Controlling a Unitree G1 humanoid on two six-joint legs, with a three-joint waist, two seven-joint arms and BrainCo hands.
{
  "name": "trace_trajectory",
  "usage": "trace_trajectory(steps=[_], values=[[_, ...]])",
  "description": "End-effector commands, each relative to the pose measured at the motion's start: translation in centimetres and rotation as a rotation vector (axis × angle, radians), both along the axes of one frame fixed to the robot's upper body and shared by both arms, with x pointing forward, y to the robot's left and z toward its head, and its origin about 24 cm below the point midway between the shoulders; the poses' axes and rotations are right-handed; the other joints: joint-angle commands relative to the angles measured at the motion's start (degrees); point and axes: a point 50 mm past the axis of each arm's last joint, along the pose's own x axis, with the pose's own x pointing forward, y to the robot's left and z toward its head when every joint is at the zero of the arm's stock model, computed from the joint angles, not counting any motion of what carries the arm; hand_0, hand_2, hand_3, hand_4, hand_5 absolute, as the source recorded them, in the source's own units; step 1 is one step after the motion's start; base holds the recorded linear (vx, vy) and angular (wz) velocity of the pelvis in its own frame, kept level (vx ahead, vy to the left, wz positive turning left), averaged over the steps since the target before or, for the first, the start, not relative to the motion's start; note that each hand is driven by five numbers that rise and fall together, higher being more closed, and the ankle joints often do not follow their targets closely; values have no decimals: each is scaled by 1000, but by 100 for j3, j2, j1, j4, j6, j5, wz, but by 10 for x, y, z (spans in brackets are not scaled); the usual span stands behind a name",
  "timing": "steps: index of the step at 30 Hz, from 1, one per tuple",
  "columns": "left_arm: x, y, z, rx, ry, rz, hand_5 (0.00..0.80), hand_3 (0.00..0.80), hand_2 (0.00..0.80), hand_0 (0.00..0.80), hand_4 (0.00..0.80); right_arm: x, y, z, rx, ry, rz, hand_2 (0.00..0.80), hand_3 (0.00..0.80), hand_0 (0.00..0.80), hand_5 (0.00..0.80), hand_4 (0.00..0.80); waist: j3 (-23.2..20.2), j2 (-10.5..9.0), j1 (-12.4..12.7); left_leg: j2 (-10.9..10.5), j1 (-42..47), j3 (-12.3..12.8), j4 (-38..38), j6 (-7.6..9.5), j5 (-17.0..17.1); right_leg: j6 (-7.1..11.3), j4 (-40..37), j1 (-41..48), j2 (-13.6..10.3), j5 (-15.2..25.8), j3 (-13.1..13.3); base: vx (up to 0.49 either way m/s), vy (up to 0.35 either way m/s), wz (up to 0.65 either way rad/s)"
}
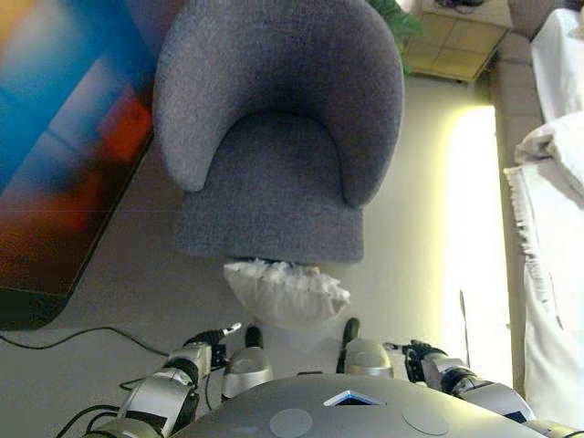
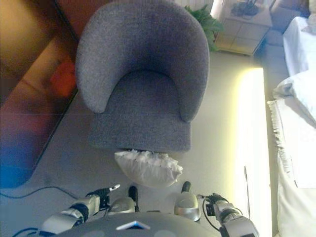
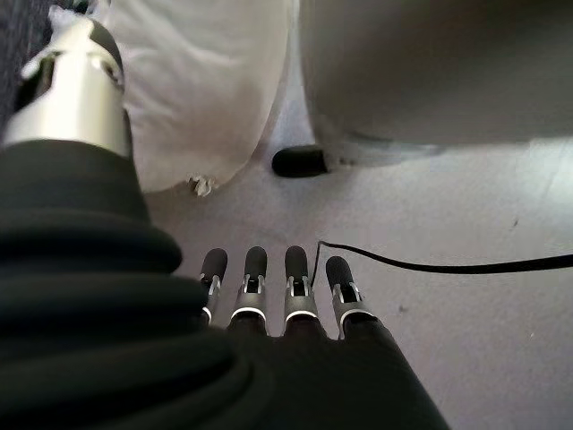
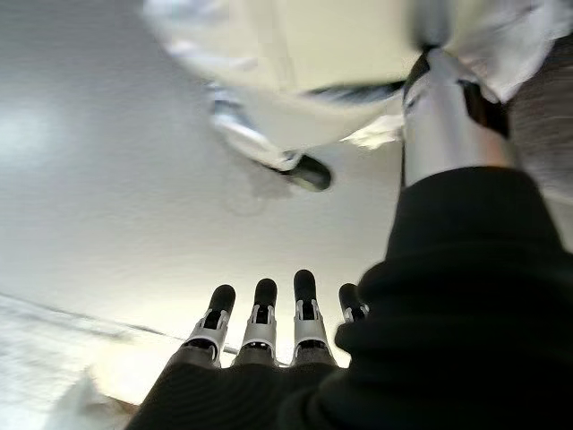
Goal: Pick up the cushion and take it to the sofa
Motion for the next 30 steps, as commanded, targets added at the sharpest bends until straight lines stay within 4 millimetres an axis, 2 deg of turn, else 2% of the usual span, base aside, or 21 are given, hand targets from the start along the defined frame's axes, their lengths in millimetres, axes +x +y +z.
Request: trace_trajectory(steps=[1, 3, 6, 8, 10, 11, 12, 16, 20, 24, 27, 30], values=[[-3, -6, -2, 31, 30, 25, 0, 0, 0, 0, 0, 17, 4, 3, 31, -22, 75, 0, 0, 0, 0, 0, 110, 118, 161, 385, 27, -98, 632, 216, -750, -215, 576, -150, 219, -829, 154, -34, -334, 24], [3, -12, -2, 5, 19, -10, 0, 0, 0, 0, 0, 23, -1, 6, 24, -36, 84, 0, 0, 0, 0, 0, 221, 166, 234, 432, -154, -183, 572, 58, -533, -291, 396, -63, 283, -824, 26, -161, -280, 21], [19, -28, -1, -34, -42, -31, 0, 0, 0, 0, 0, 53, -13, 20, -34, -126, 80, 0, 0, 0, 0, 0, 558, 364, 298, 408, -701, -231, 367, -133, -70, -361, 24, -119, 332, -710, -36, -303, -112, 15], [22, -30, 0, -52, -55, -23, 0, 0, 0, 0, 0, 63, -22, 27, -72, -150, 58, 0, 0, 0, 0, 0, 662, 452, 254, 378, -856, -131, 568, -115, -24, -433, -9, -177, 298, -731, -69, -179, -12, 31], [22, -31, -1, -88, -69, -6, 0, 0, 0, 0, 0, 63, -33, 30, -99, -146, 39, 0, 0, 0, 0, 0, 692, 496, 136, 338, -862, 84, 1166, -86, -99, -537, 76, -364, 209, -727, -100, -140, -2, 35], [23, -32, 0, -84, -75, -1, 0, 0, 0, 0, 0, 60, -37, 30, -110, -135, 32, 0, 0, 0, 0, 0, 686, 516, 84, 369, -812, 155, 1334, -66, -108, -598, 104, -464, 185, -716, -142, -76, 3, 51], [22, -31, 0, -75, -71, -6, 0, 0, 0, 0, 0, 57, -39, 30, -111, -128, 29, 0, 0, 0, 0, 0, 687, 540, 63, 401, -691, 122, 1329, -102, -175, -584, 152, -456, 203, -810, -135, -58, 21, 62], [15, -28, -2, -66, -53, -25, 0, 0, 0, 0, 0, 52, -39, 28, -117, -115, 32, 0, 0, 0, 0, 0, 577, 647, 20, 651, -407, 85, 959, -187, 147, -613, 306, -762, 226, -846, -220, -60, 74, 10], [14, -31, -3, -59, -73, -12, 0, 0, 0, 0, 0, 66, -45, 36, -159, -175, 14, 0, 0, 0, 0, 0, 580, 890, -34, 929, -311, 171, 269, -389, 580, -548, 526, -1007, 133, -918, -244, -36, 239, 23], [22, -35, -1, -85, -122, -17, 0, 0, 0, 0, 0, 89, -51, 49, -225, -246, -13, 0, 0, 0, 0, 0, 746, 1114, -127, 1085, -487, 338, -133, -513, 900, -494, 894, -1271, -58, -1114, -99, -41, 374, 40], [30, -37, 1, -110, -166, -47, 0, 0, 0, 0, 0, 101, -53, 58, -270, -290, -47, 0, 0, 0, 0, 0, 890, 1196, -129, 1148, -775, 272, -25, -457, 880, -459, 1177, -1561, -210, -1112, 146, -57, 459, -1], [47, -39, 7, -94, -215, -79, 0, 0, 0, 0, 0, 116, -53, 67, -305, -348, -44, 0, 0, 0, 0, 0, 1089, 1106, -231, 993, -992, 432, 677, -413, 333, -222, 1559, -1953, -607, -1048, 475, 9, 396, -10]])
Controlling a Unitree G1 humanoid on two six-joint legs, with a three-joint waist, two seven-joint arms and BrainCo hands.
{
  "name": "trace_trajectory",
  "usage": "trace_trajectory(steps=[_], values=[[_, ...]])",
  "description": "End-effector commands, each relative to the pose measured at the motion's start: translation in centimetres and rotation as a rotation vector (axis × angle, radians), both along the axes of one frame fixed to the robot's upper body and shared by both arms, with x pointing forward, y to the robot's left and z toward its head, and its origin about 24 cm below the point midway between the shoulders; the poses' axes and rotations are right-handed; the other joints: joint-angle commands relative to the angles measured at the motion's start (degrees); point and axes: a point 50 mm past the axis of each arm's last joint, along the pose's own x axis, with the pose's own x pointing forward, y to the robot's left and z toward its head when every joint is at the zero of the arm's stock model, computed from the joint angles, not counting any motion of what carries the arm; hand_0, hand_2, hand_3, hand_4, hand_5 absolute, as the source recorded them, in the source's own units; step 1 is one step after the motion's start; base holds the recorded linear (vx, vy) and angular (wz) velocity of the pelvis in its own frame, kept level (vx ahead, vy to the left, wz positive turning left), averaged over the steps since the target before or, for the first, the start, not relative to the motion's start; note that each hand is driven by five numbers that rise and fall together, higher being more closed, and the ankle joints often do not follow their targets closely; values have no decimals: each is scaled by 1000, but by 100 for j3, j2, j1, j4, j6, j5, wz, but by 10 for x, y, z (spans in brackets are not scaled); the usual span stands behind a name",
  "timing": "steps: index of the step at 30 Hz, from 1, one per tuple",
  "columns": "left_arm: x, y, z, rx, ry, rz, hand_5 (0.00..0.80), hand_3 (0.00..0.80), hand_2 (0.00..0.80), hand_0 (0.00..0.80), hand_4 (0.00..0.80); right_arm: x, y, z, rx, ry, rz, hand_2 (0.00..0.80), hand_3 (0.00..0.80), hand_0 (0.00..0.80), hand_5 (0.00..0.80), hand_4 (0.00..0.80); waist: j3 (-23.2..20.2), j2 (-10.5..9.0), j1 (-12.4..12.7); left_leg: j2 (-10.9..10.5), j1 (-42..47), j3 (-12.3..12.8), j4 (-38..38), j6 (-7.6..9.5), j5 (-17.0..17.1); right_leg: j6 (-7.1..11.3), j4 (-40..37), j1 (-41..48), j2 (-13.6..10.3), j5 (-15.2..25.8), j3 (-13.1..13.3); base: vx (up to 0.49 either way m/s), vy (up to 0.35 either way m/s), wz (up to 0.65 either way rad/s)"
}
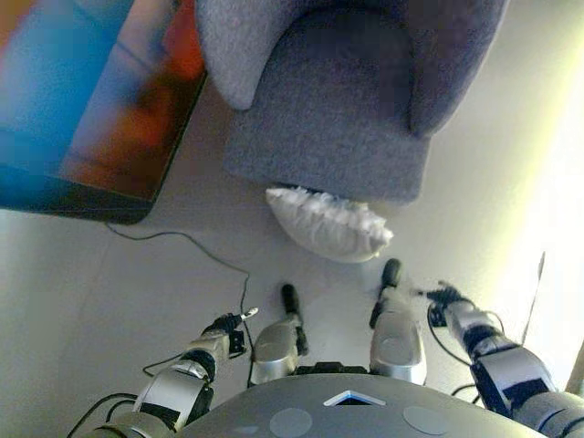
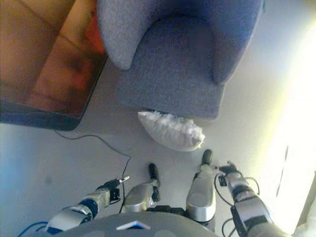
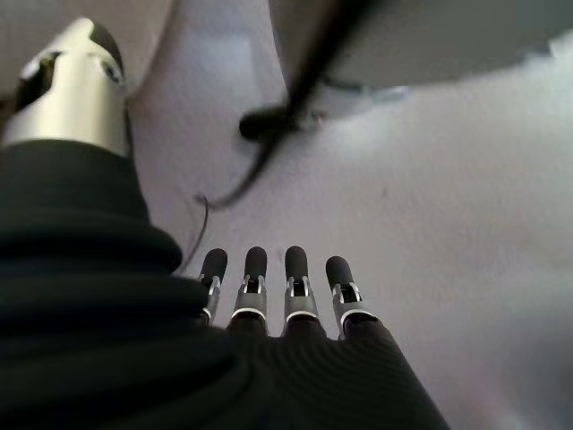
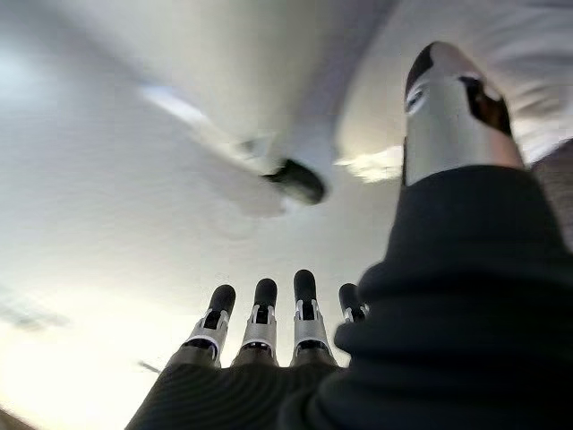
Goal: Pick up the cushion and take it to the sofa
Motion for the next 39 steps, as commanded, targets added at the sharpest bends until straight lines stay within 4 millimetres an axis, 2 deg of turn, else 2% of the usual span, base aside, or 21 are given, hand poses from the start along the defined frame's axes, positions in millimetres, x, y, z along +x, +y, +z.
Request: trace_trajectory(steps=[1, 2, 4, 6, 7, 8, 10, 14, 16, 17, 18, 19, 21, 22, 23, 25, 26, 29, 34, 39], values=[[25, 5, 10, 50, -76, -28, 0, 0, 0, 0, 0, 24, 5, 13, -40, -91, -11, 0, 0, 0, 0, 0, 429, -390, -136, 827, -293, -150, 955, -415, -10, 85, 1081, -201, -458, -1321, 424, -190, 174, -26], [46, 9, 19, 86, -135, -15, 0, 0, 0, 0, 0, 38, 11, 20, -33, -136, -11, 0, 0, 0, 0, 0, 592, -485, -150, 818, -626, -122, 1245, -353, -217, 169, 990, -411, -505, -1089, 579, -233, 91, -22], [74, 17, 36, 155, -230, -11, 0, 0, 0, 0, 0, 49, 18, 26, -21, -176, -5, 0, 0, 0, 0, 0, 813, -620, -181, 784, -826, -56, 1317, -292, -516, 355, 786, -507, -625, -835, 708, -169, 47, -15], [95, 21, 50, 222, -298, -13, 0, 0, 0, 0, 0, 56, 25, 29, -46, -206, 12, 0, 0, 0, 0, 0, 966, -698, -199, 777, -944, -43, 1252, -244, -579, 500, 611, -600, -663, -627, 763, -64, 3, 2], [103, 23, 57, 252, -319, -7, 0, 0, 0, 0, 0, 58, 26, 31, -53, -221, 5, 0, 0, 0, 0, 0, 1040, -726, -212, 787, -957, -49, 1241, -277, -658, 588, 565, -599, -691, -628, 749, -108, -70, 7], [112, 27, 64, 277, -340, 8, 0, 0, 0, 0, 0, 62, 29, 33, -45, -236, 7, 0, 0, 0, 0, 0, 1102, -767, -204, 825, -1098, -27, 1233, -258, -562, 564, 503, -704, -663, -495, 735, -113, -103, 10], [122, 34, 74, 321, -375, 33, 0, 0, 0, 0, 0, 67, 32, 36, -32, -254, 25, 0, 0, 0, 0, 0, 1206, -823, -187, 860, -1198, -83, 1182, -267, -503, 566, 480, -728, -634, -475, 649, -118, -161, 20], [127, 43, 83, 414, -414, 58, 0, 0, 0, 0, 0, 77, 37, 44, -24, -286, 77, 0, 0, 0, 0, 0, 1271, -859, -114, 941, -1262, -148, 1012, -312, -322, 520, 644, -843, -489, -572, 498, -55, -209, 6], [130, 40, 86, 446, -448, 59, 0, 0, 0, 0, 0, 83, 37, 49, -40, -295, 87, 0, 0, 0, 0, 0, 1286, -855, -117, 1022, -1335, -136, 1132, -407, -298, 458, 772, -963, -416, -623, 496, -37, -131, 0], [132, 38, 87, 452, -468, 59, 0, 0, 0, 0, 0, 86, 34, 54, -61, -304, 93, 0, 0, 0, 0, 0, 1323, -843, -109, 1055, -1485, -253, 1392, -466, -264, 401, 834, -1013, -371, -663, 526, 0, 0, 0], [134, 33, 88, 445, -484, 53, 0, 0, 0, 0, 0, 92, 26, 62, -96, -316, 99, 0, 0, 0, 0, 0, 1371, -806, -89, 1025, -1737, -474, 1756, -510, -213, 343, 903, -1082, -339, -714, 595, -4, 54, 0], [136, 27, 89, 435, -492, 49, 0, 0, 0, 0, 0, 98, 18, 72, -132, -329, 98, 0, 0, 0, 0, 0, 1380, -759, -74, 983, -1927, -587, 1828, -503, -216, 320, 981, -1206, -347, -755, 627, 4, 180, -3], [143, 17, 92, 430, -507, 28, 0, 0, 0, 0, 0, 111, 12, 90, -180, -381, 88, 0, 0, 0, 0, 0, 1380, -683, -49, 954, -2225, -585, 1526, -443, -63, 318, 1029, -1507, -355, -785, 678, -12, 274, -11], [148, 18, 97, 429, -516, 21, 0, 0, 0, 0, 0, 117, 11, 99, -209, -416, 95, 0, 0, 0, 0, 0, 1380, -678, -35, 858, -2279, -599, 1414, -372, -99, 321, 1016, -1676, -333, -736, 752, -12, 266, -15], [153, 19, 102, 434, -534, 16, 0, 0, 0, 0, 0, 122, 11, 105, -227, -449, 99, 0, 0, 0, 0, 0, 1380, -684, -61, 868, -2366, -503, 1402, -372, -128, 348, 990, -1815, -344, -678, 805, 5, 242, -13], [171, 22, 121, 463, -597, -2, 0, 0, 0, 0, 0, 134, 12, 124, -262, -532, 108, 0, 0, 0, 0, 0, 1380, -719, -104, 813, -2837, -510, 1582, -362, -196, 395, 902, -2171, -394, -524, 895, -17, 157, -3], [180, 22, 130, 475, -629, -5, 0, 0, 0, 0, 0, 139, 12, 133, -281, -568, 111, 0, 0, 0, 0, 0, 1380, -717, -114, 717, -3103, -476, 1669, -321, -222, 417, 842, -2321, -423, -460, 914, -37, 112, 6], [199, 22, 156, 510, -725, 11, 0, 0, 0, 0, 0, 151, 14, 155, -348, -653, 118, 0, 0, 0, 0, 0, 1380, -715, -118, 618, -3775, -507, 1955, -236, -255, 464, 770, -2777, -468, -310, 991, -28, 94, 13], [220, 30, 194, 549, -867, 82, 0, 0, 0, 0, 0, 166, 15, 188, -436, -740, 109, 0, 0, 0, 0, 0, 1380, -772, -107, 658, -4541, -625, 2433, -254, -326, 488, 889, -3369, -461, -204, 1050, -17, 47, 10], [229, 44, 217, 617, -906, 126, 0, 0, 0, 0, 0, 177, 16, 213, -463, -781, 101, 0, 0, 0, 0, 0, 1380, -824, -40, 725, -5052, -744, 2665, -262, -352, 478, 1100, -3829, -471, -227, 1048, -2, 15, 7]])
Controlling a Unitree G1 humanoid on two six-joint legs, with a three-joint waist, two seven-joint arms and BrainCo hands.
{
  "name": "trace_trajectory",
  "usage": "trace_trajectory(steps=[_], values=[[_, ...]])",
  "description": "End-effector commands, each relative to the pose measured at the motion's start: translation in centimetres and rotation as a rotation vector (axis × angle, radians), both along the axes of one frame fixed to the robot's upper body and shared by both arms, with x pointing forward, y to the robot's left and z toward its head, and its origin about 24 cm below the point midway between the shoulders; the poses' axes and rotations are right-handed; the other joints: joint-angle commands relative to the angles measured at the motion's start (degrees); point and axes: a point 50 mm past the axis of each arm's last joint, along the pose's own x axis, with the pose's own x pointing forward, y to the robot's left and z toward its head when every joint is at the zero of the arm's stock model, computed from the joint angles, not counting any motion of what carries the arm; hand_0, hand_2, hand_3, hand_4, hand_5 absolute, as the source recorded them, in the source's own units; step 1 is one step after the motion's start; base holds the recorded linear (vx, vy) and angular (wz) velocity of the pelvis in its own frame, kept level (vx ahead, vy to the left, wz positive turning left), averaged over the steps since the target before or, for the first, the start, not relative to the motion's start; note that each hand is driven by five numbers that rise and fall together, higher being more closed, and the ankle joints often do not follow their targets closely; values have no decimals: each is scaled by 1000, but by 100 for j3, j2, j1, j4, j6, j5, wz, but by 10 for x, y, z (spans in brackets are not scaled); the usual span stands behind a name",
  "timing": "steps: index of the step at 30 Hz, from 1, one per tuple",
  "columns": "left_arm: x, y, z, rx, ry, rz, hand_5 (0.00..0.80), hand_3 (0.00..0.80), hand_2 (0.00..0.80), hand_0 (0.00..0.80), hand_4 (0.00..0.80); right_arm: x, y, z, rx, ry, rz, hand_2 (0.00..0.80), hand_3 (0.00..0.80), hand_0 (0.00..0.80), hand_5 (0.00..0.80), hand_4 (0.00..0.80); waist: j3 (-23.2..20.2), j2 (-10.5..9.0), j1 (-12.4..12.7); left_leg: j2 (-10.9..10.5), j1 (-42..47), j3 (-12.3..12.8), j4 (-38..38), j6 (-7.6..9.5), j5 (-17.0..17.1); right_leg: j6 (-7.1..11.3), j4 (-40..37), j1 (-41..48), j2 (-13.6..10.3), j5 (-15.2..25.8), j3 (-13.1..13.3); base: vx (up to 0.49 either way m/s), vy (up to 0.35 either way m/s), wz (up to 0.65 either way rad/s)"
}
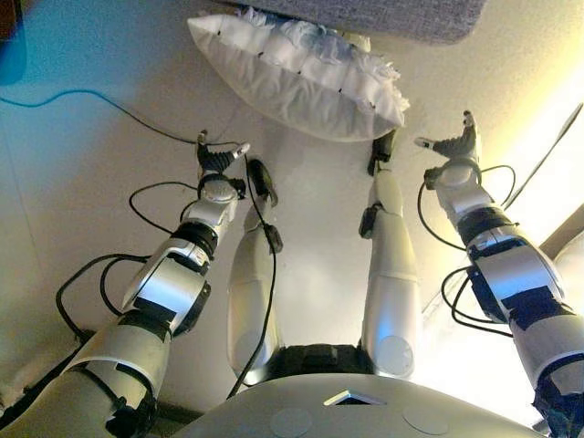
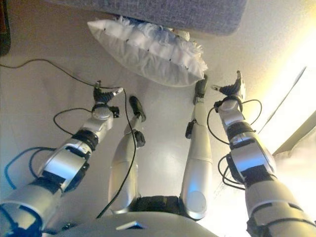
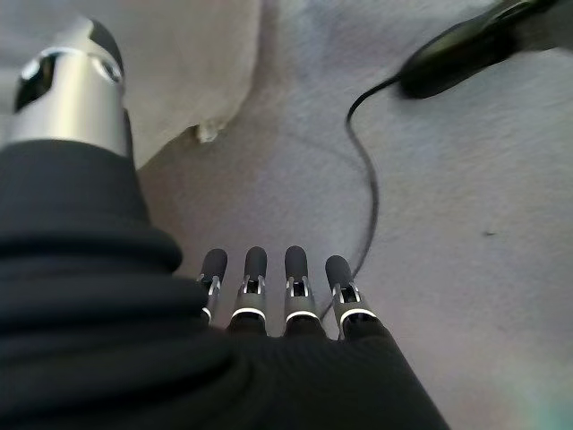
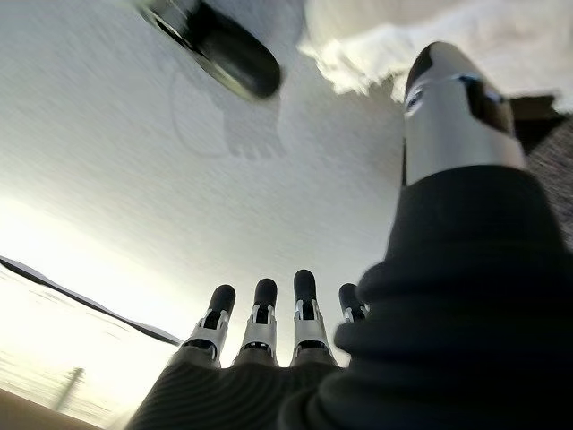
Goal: Pick up the cushion and take it to the sofa
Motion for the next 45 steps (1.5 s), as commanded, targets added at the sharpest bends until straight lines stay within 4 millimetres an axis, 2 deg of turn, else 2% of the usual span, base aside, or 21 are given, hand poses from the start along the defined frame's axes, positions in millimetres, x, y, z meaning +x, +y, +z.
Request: trace_trajectory(steps=[1, 6, 9, 18, 22, 26, 28, 29, 30, 31, 34, 37, 40, 43, 45], values=[[-7, 44, 7, 75, -16, 150, 0, 0, 0, 0, 0, -1, -16, 14, -89, -24, -49, 0, 0, 0, 0, 0, 12, -76, 6, 445, -1048, -440, 970, -8, -338, 695, 1058, -548, -669, -1032, 490, 0, 20, 9], [-1, 47, 24, 115, -91, 167, 0, 0, 0, 0, 0, 3, -19, 31, -121, -50, -69, 0, 0, 0, 0, 0, 12, -95, 37, 452, -1450, -552, 1158, 16, -381, 686, 1258, -973, -700, -1046, 528, 3, 44, 9], [5, 50, 43, 170, -139, 173, 0, 0, 0, 0, 0, 8, -21, 48, -160, -79, -58, 0, 0, 0, 0, 0, 12, -91, 46, 466, -1747, -601, 1311, 31, -432, 686, 1392, -1291, -719, -1051, 582, 10, 49, 0], [18, 56, 88, 306, -194, 192, 0, 0, 0, 0, 0, 22, -8, 98, -280, -171, 17, 0, 0, 0, 0, 0, 12, -62, 72, 441, -2455, -789, 1718, 79, -582, 709, 1750, -2063, -769, -1068, 754, 6, 28, -1], [23, 59, 111, 356, -237, 234, 0, 0, 0, 0, 0, 29, 5, 124, -340, -203, 87, 0, 0, 0, 0, 0, 12, -45, 99, 430, -2804, -858, 1802, 82, -613, 717, 1893, -2436, -776, -1092, 821, 3, 4, 1], [25, 57, 129, 391, -287, 240, 0, 0, 0, 0, 0, 33, 20, 138, -358, -252, 194, 0, 0, 0, 0, 0, 12, -34, 121, 438, -2988, -881, 1839, 81, -603, 724, 1964, -2620, -808, -1098, 823, 8, 8, 5], [28, 54, 148, 453, -328, 220, 0, 0, 0, 0, 0, 35, 40, 157, -384, -317, 316, 0, 0, 0, 0, 0, 12, -27, 147, 422, -3135, -917, 1871, 66, -599, 742, 1986, -2744, -819, -1086, 842, -9, 1, 7], [29, 53, 154, 463, -341, 214, 0, 0, 0, 0, 0, 36, 51, 160, -407, -344, 359, 0, 0, 0, 0, 0, 12, -17, 141, 390, -3213, -935, 1879, 59, -579, 740, 1994, -2812, -809, -1073, 862, -10, 32, 11], [30, 50, 154, 462, -352, 208, 0, 0, 0, 0, 0, 36, 53, 157, -424, -337, 351, 0, 0, 0, 0, 0, 12, 0, 142, 372, -3225, -958, 1908, 34, -605, 759, 2001, -2819, -782, -1082, 877, -14, 58, 10], [30, 47, 157, 457, -371, 213, 0, 0, 0, 0, 0, 33, 64, 164, -469, -416, 464, 0, 0, 0, 0, 0, 12, -4, 129, 367, -3283, -980, 1943, 25, -612, 785, 2022, -2887, -777, -1062, 899, -12, 62, 7], [27, 49, 178, 455, -411, 226, 0, 0, 0, 0, 0, 22, 74, 178, -489, -480, 585, 0, 0, 0, 0, 0, 12, -118, 69, 370, -3519, -1020, 1968, 19, -605, 837, 1997, -3086, -789, -1032, 901, -4, 7, 2], [23, 50, 186, 464, -457, 195, 0, 0, 0, 0, 0, 10, 77, 182, -479, -517, 682, 0, 0, 0, 0, 0, 12, -218, 40, 369, -3659, -1064, 1958, 7, -586, 856, 1960, -3194, -793, -1014, 867, -5, -19, 5], [20, 44, 184, 464, -505, 105, 0, 0, 0, 0, 0, -1, 78, 176, -456, -535, 752, 0, 0, 0, 0, 0, 12, -269, 42, 370, -3748, -1102, 1959, -4, -607, 862, 1952, -3265, -802, -1035, 840, 6, -10, 5], [18, 27, 182, 511, -548, -105, 0, 0, 0, 0, 0, -9, 81, 174, -418, -554, 819, 0, 0, 0, 0, 0, 12, -274, 52, 361, -3905, -1143, 2001, -10, -580, 869, 1967, -3387, -839, -998, 841, 0, -11, 6], [16, 9, 176, 537, -567, -267, 0, 0, 0, 0, 0, -13, 84, 170, -378, -542, 877, 0, 0, 0, 0, 0, 12, -263, 76, 379, -3930, -1162, 2026, -20, -594, 881, 1984, -3394, -855, -1000, 838, 8, 1, 13]])
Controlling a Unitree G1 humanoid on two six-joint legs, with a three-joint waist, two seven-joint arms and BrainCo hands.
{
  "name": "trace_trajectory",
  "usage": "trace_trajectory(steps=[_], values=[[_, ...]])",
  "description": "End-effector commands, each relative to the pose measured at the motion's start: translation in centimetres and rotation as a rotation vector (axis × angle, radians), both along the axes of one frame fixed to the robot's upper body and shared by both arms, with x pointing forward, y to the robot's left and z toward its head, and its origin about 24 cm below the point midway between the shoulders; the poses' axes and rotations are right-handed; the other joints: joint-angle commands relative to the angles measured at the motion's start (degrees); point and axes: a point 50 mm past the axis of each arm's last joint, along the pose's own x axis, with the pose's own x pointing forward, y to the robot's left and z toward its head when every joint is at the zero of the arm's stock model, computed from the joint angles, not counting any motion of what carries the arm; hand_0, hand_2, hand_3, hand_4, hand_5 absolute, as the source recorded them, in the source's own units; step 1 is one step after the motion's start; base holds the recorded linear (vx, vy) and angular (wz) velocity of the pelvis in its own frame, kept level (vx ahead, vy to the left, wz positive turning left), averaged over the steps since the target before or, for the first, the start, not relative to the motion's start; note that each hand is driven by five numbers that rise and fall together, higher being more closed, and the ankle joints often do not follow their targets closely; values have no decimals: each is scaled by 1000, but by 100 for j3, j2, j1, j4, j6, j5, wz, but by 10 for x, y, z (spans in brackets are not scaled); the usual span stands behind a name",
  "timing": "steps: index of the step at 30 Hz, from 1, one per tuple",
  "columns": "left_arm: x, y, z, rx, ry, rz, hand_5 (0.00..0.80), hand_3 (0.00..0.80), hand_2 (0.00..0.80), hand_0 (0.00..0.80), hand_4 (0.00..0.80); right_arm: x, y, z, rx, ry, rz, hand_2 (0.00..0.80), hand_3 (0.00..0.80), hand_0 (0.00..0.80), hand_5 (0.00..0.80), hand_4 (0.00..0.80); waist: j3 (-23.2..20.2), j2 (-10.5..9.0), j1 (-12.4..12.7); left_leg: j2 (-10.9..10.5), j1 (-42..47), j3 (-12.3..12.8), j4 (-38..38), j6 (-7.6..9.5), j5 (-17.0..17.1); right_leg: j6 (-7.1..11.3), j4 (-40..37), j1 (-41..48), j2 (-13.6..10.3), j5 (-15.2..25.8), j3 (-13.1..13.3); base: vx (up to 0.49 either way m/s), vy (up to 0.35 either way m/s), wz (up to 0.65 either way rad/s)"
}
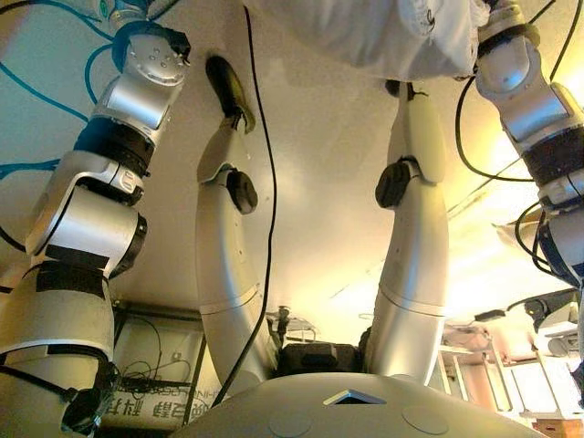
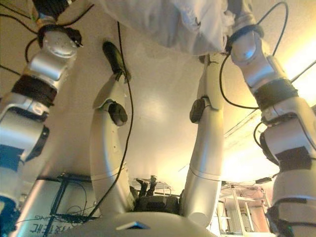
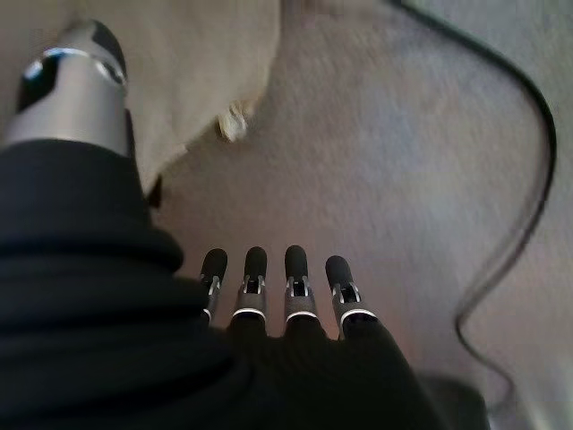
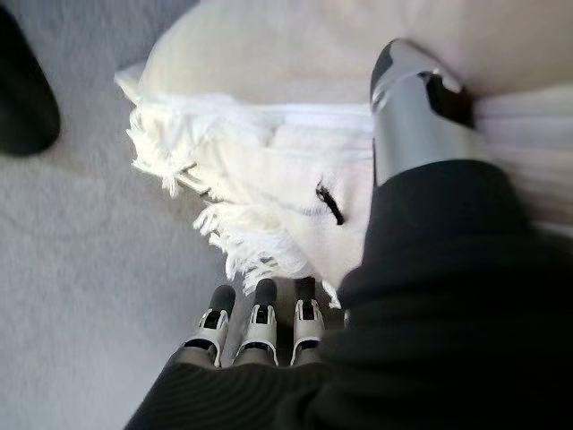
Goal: Pick up the cushion and take it to the sofa
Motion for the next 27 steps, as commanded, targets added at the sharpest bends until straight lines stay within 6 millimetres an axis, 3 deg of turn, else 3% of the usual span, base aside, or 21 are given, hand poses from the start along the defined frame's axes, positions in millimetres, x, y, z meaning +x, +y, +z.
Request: trace_trajectory(steps=[1, 2, 5, 6, 7, 8, 12, 18, 27], values=[[-11, -16, -24, 166, 31, -223, 449, 449, 449, 449, 449, -18, 27, 4, 32, -2, 255, 0, 0, 0, 0, 0, -22, -134, -3, 351, 20, -552, -155, -219, -48, 870, 649, -49, -717, -829, 725, 2, 12, 15], [-13, -24, -25, 202, 45, -283, 800, 800, 800, 800, 800, -19, 30, 4, 36, 17, 286, 0, 0, 0, 0, 0, -22, -128, 0, 356, -3, -557, -138, -224, -44, 876, 663, -69, -724, -821, 732, 0, 19, 11], [-17, -51, -24, 305, 77, -474, 800, 800, 800, 800, 800, -21, 41, 5, 46, 77, 398, 0, 0, 0, 0, 0, -22, -115, 0, 358, -102, -574, -49, -232, -27, 898, 747, -169, -744, -785, 776, 0, 8, 2], [-20, -59, -24, 333, 83, -531, 800, 800, 800, 800, 800, -22, 44, 4, 48, 101, 435, 104, 104, 104, 104, 104, -22, -115, 10, 376, -84, -577, -20, -238, -53, 902, 779, -153, -737, -806, 780, 0, 0, 0], [-22, -66, -21, 353, 86, -586, 800, 800, 800, 800, 800, -23, 48, 7, 46, 114, 472, 555, 555, 555, 555, 555, -22, -114, 5, 371, -152, -586, 18, -234, -33, 905, 821, -223, -746, -784, 800, 2, 6, -3], [-24, -74, -20, 366, 99, -648, 800, 800, 800, 800, 800, -24, 53, 8, 48, 127, 510, 800, 800, 800, 800, 800, -22, -109, 8, 377, -181, -601, 58, -232, -38, 909, 851, -236, -752, -783, 802, 0, 0, 0], [-32, -103, -19, 360, 164, -862, 800, 800, 800, 800, 800, -28, 69, 14, 74, 145, 610, 800, 800, 800, 800, 800, -22, -58, 11, 377, -258, -677, 179, -251, -55, 924, 918, -240, -742, -786, 789, 4, -2, -2], [-41, -128, -25, 297, 251, -1036, 800, 800, 800, 800, 800, -27, 76, 12, 140, 114, 606, 800, 800, 800, 800, 800, -22, -98, -15, 369, -210, -699, 199, -270, -42, 908, 954, -237, -734, -788, 832, -4, -2, -1], [-50, -140, -54, 84, 332, -1166, 800, 800, 800, 800, 800, -22, 63, -25, 288, 157, 552, 800, 800, 800, 800, 800, -22, -238, 8, 393, 902, -651, -277, -331, 123, 893, 421, 927, -774, -698, 564, -15, -17, -7]])
